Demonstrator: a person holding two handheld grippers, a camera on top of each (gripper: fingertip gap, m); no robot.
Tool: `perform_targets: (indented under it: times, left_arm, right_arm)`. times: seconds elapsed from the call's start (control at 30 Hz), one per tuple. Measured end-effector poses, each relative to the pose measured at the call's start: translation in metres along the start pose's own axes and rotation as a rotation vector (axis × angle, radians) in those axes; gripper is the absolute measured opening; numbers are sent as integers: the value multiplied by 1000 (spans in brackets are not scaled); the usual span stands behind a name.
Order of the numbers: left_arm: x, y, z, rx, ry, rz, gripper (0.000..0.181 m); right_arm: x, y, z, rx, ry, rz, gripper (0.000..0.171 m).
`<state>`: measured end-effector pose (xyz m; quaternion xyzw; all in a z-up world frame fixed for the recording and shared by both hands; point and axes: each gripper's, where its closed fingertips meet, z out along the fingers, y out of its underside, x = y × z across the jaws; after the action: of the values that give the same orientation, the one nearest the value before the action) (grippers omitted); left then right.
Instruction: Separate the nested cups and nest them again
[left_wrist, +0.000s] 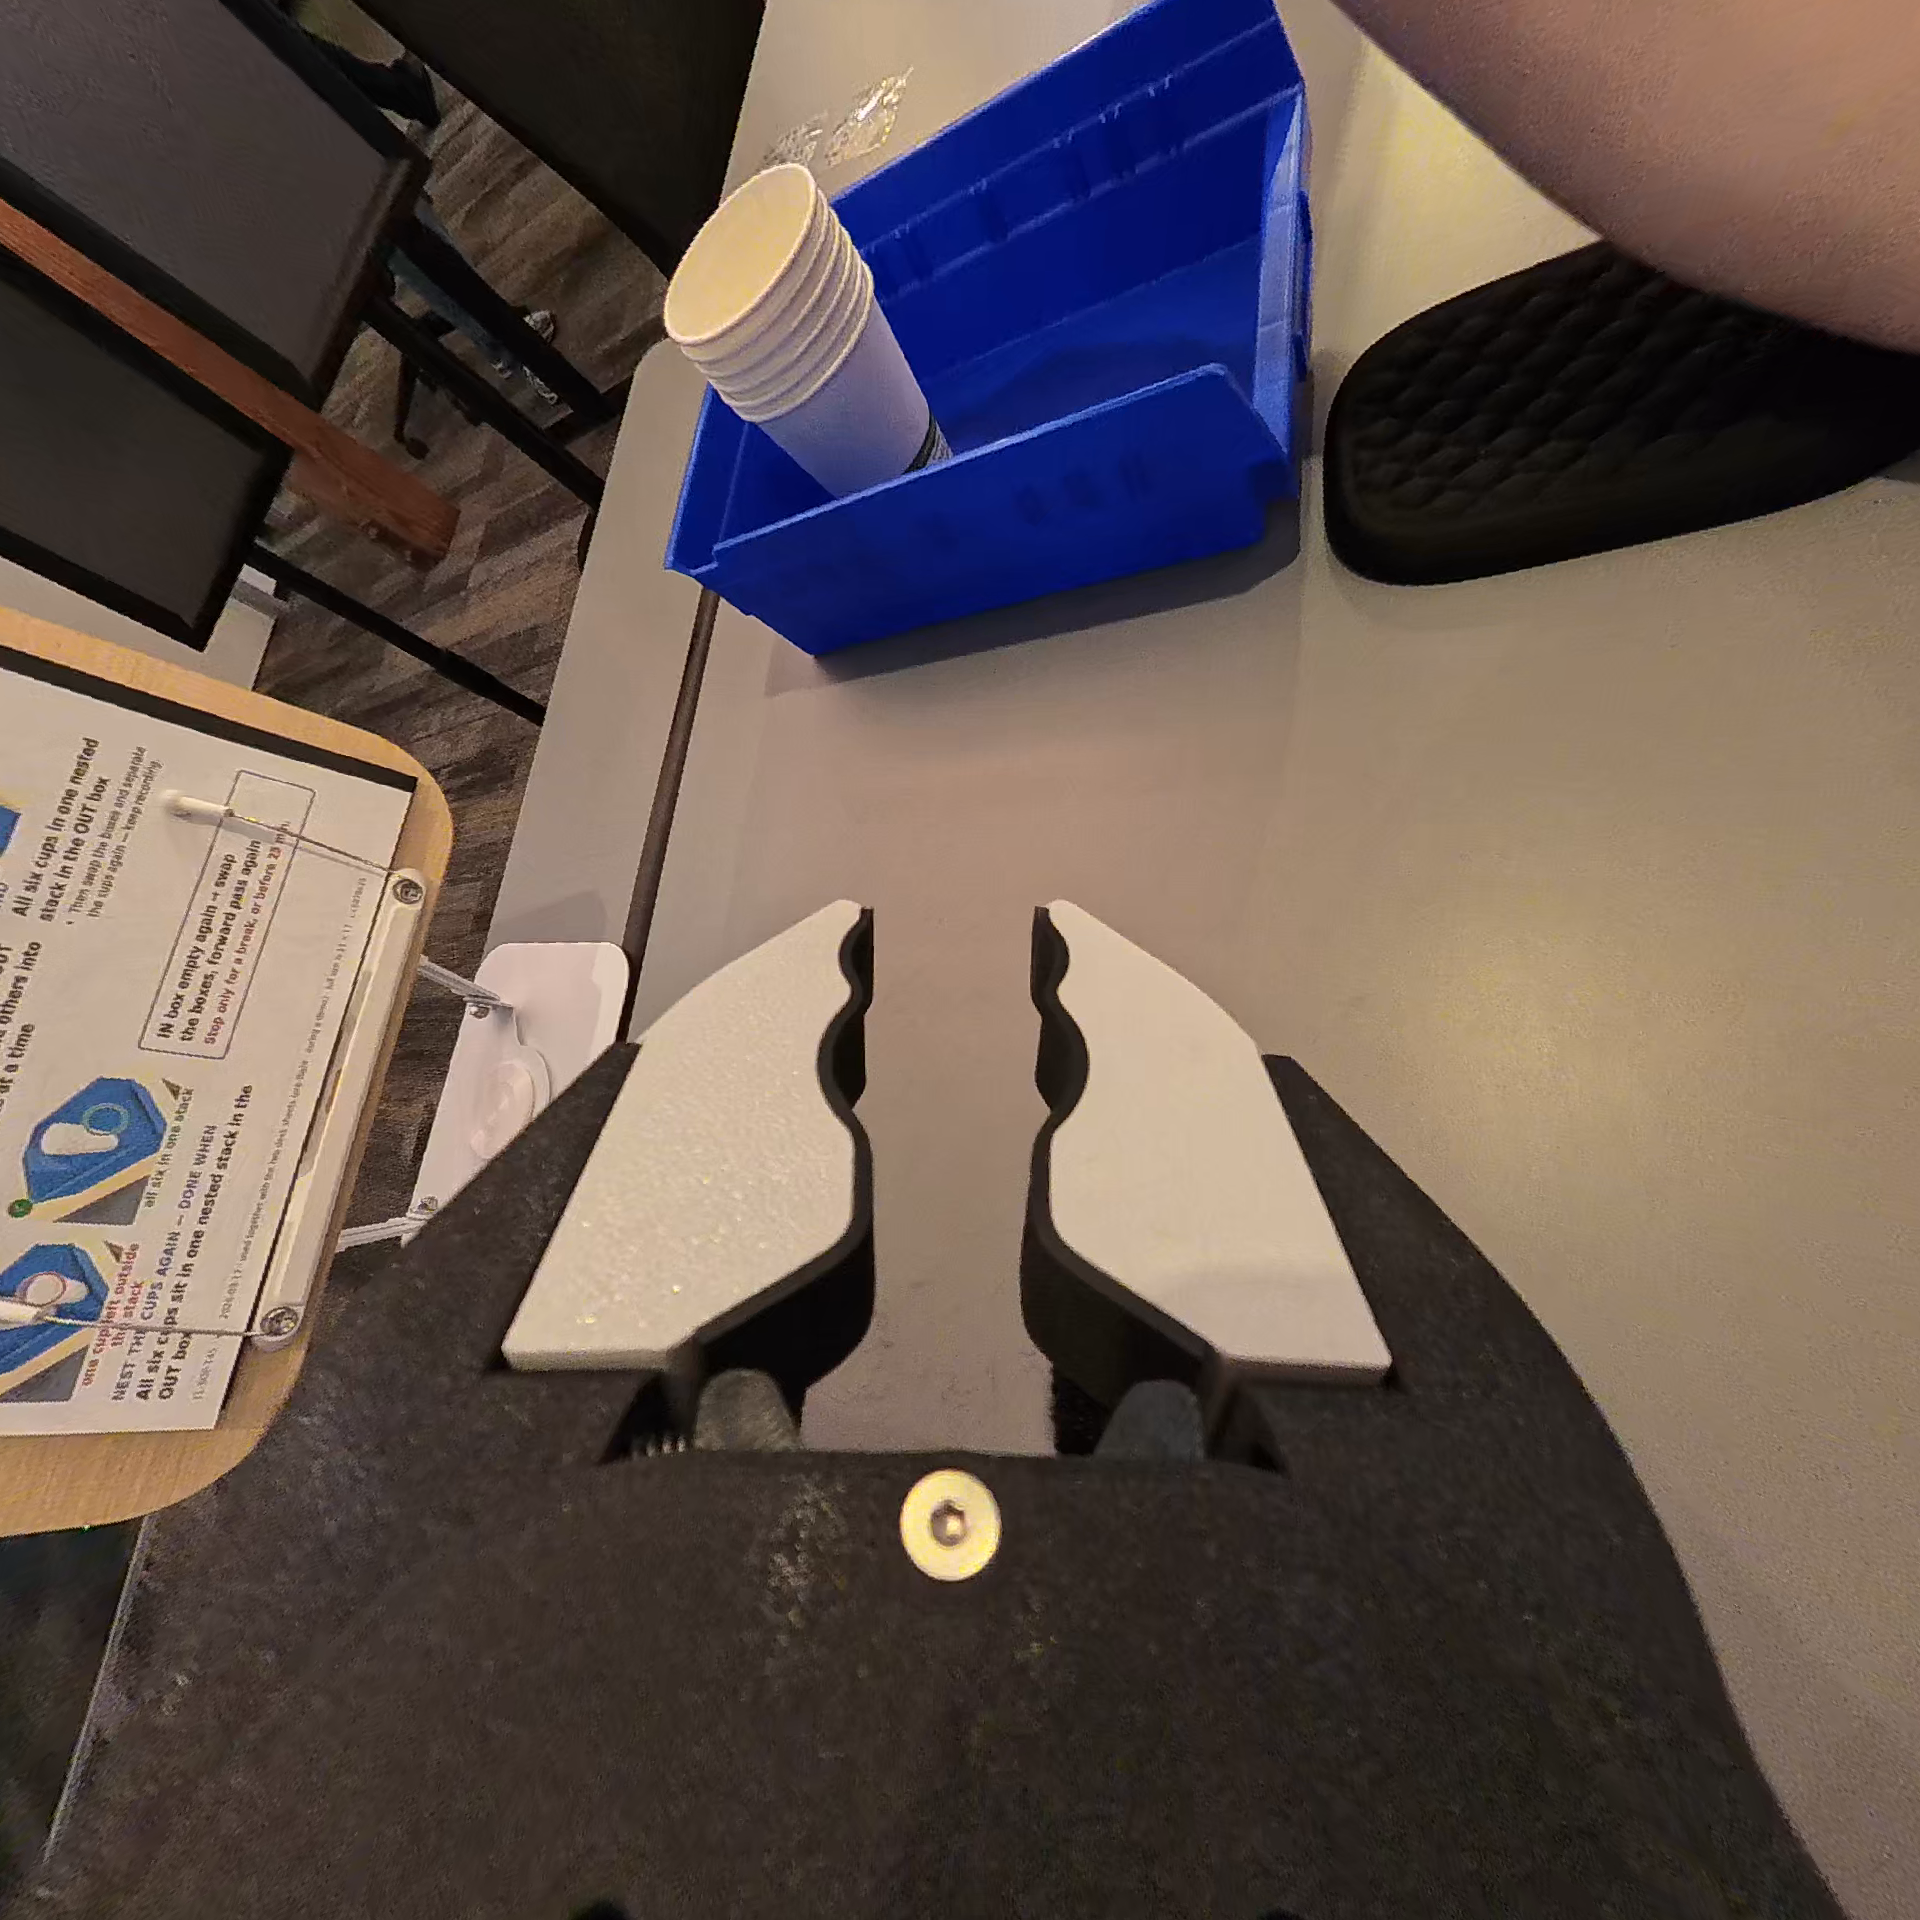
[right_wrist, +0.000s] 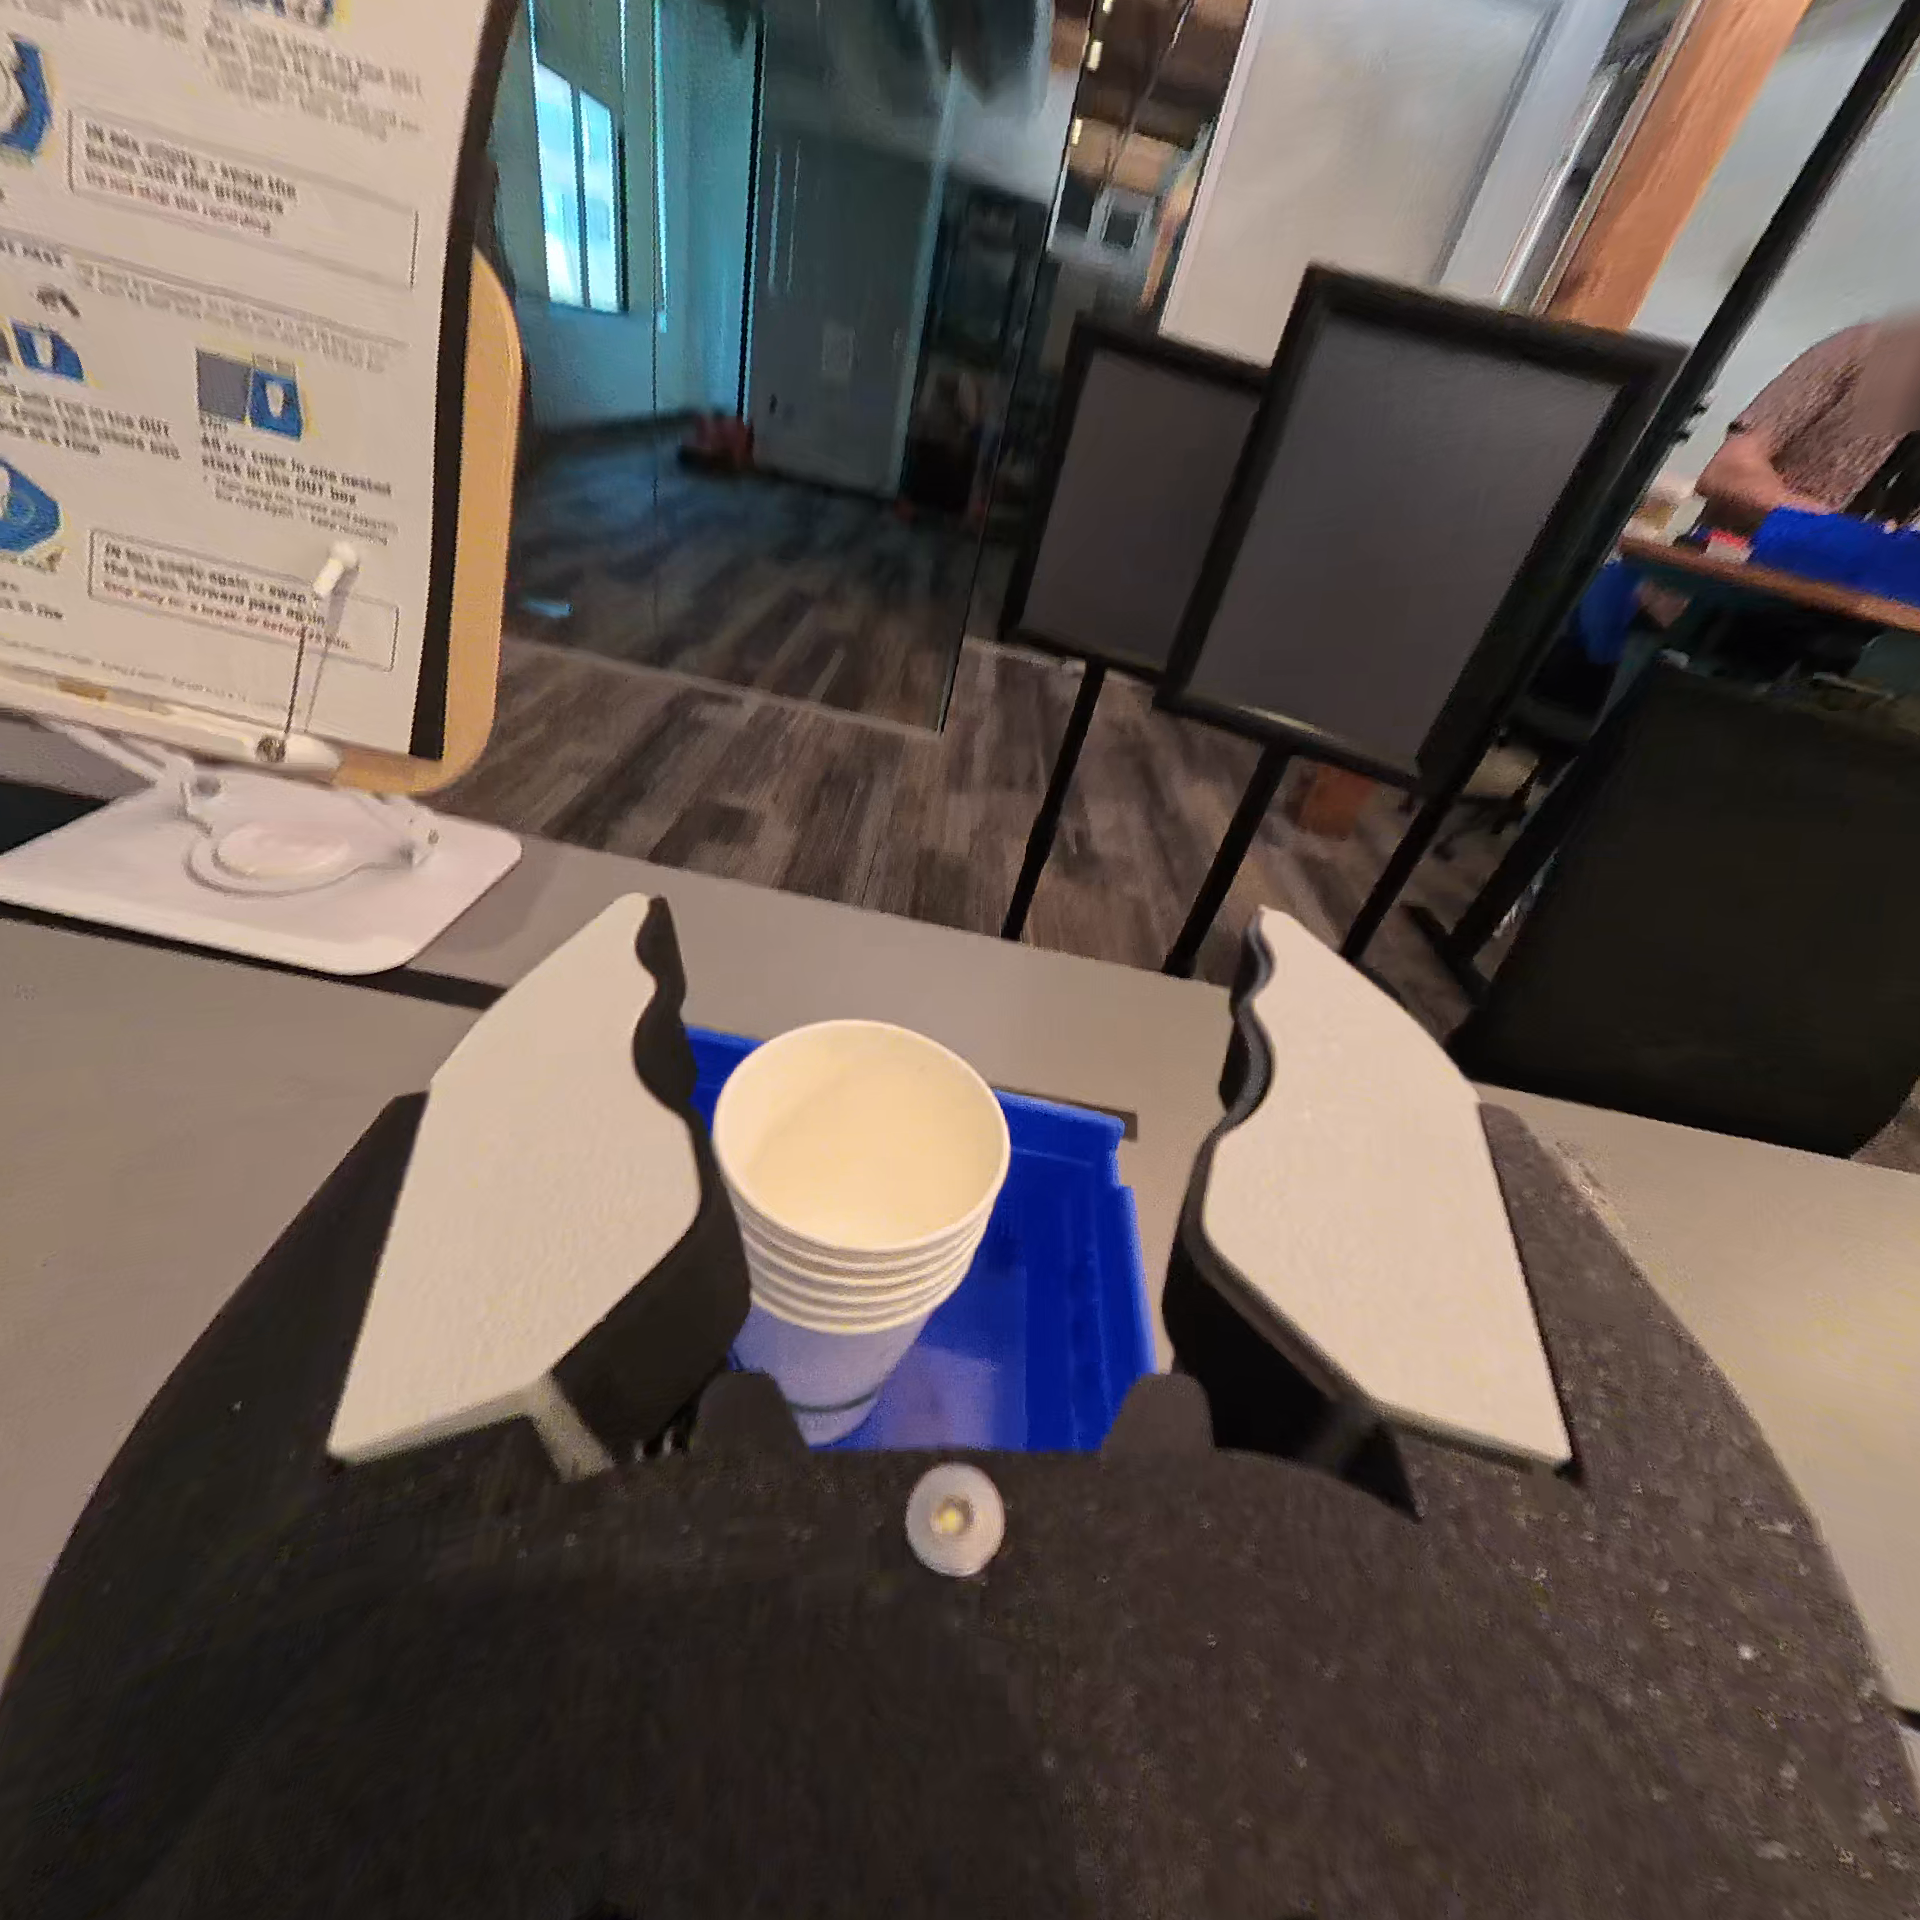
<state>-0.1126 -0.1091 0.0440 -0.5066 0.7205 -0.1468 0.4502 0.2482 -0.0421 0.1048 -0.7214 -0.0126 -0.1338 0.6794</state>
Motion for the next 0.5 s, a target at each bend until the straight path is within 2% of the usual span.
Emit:
perform_targets:
  times: [0.1, 0.3, 0.37, 0.5]
  left_arm:
    - [-1, -4, -3, 15, -7, -2, 28]
    - [1, -11, -11, 45, -11, 6, 28]
    - [2, -13, -14, 55, -14, 13, 28]
    - [3, -18, -23, 81, -15, 20, 28]
  right_arm:
    - [-9, 34, 3, 60, -36, 81, 100]
    - [-38, 135, 22, -177, -93, 167, 112]
    - [-44, 155, 28, -266, -105, 206, 111]
    - [-47, 169, 35, -334, -111, 240, 111]
